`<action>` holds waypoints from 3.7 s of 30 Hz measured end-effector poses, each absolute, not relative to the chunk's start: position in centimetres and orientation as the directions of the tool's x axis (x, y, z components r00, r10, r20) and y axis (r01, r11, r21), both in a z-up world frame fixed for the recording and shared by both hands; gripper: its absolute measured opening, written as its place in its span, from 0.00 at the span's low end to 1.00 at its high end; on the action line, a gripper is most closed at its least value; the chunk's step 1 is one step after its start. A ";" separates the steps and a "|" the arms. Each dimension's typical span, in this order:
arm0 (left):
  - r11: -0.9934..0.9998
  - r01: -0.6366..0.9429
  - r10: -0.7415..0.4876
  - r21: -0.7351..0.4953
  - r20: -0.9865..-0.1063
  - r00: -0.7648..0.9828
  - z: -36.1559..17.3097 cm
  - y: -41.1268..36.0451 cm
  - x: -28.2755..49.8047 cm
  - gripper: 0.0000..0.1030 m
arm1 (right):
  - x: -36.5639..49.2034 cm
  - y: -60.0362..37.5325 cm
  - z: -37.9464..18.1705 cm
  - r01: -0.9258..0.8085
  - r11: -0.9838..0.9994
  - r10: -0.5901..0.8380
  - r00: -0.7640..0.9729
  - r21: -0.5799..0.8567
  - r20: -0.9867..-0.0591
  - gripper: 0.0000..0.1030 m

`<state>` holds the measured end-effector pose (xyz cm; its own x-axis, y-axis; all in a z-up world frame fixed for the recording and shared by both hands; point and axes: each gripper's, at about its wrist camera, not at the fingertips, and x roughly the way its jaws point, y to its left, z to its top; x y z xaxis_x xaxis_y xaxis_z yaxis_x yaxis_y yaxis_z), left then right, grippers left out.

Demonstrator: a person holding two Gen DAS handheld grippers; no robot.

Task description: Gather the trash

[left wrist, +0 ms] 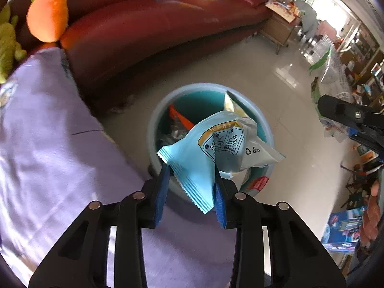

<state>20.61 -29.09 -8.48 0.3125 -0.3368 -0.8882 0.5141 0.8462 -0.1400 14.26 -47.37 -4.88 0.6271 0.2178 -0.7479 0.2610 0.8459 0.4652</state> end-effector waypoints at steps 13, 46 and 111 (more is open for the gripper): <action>0.840 0.523 -0.333 -0.145 -0.898 0.286 -11.3 -28.8 21.0 0.85 | 16.4 -46.4 -5.7 0.279 0.858 0.202 0.588 0.430 -0.784 0.62; 0.920 0.358 -0.302 -0.162 -0.874 0.380 -5.7 -20.1 18.4 0.96 | 14.3 -40.0 -4.0 0.151 0.947 0.167 0.527 0.285 -0.833 0.93; 0.973 0.233 -0.144 -0.005 -0.798 0.585 -1.8 -13.3 9.4 0.96 | 6.9 -34.3 -3.0 0.174 0.948 0.131 0.555 0.268 -0.822 0.93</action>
<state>9.42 -13.26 -1.78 0.5854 -0.1443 -0.7978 0.2328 0.9725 -0.0052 6.90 -34.29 -2.96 0.5550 0.1305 -0.8216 0.1737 0.9477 0.2679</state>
